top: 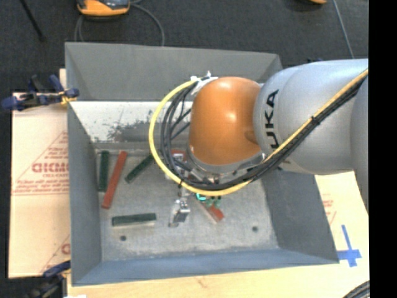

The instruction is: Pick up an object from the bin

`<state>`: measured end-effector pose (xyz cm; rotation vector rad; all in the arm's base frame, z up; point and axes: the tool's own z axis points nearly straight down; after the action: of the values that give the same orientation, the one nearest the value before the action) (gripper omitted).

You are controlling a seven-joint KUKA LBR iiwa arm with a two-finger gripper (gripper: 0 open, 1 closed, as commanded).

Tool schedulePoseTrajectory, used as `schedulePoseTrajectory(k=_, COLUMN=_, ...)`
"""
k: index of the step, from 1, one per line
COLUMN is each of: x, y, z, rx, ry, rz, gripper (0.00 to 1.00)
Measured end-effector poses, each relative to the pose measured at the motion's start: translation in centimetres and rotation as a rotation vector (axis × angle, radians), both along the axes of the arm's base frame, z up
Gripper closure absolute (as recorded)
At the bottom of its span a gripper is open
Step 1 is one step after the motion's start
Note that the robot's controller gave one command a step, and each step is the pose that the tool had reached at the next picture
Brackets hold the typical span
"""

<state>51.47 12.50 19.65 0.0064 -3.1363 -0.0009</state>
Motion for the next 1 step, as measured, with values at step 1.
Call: schedulePoseTrajectory(k=1, x=0.17, y=-0.05, z=0.39, rx=0.001, ry=-0.007, rz=-0.003, gripper=0.00)
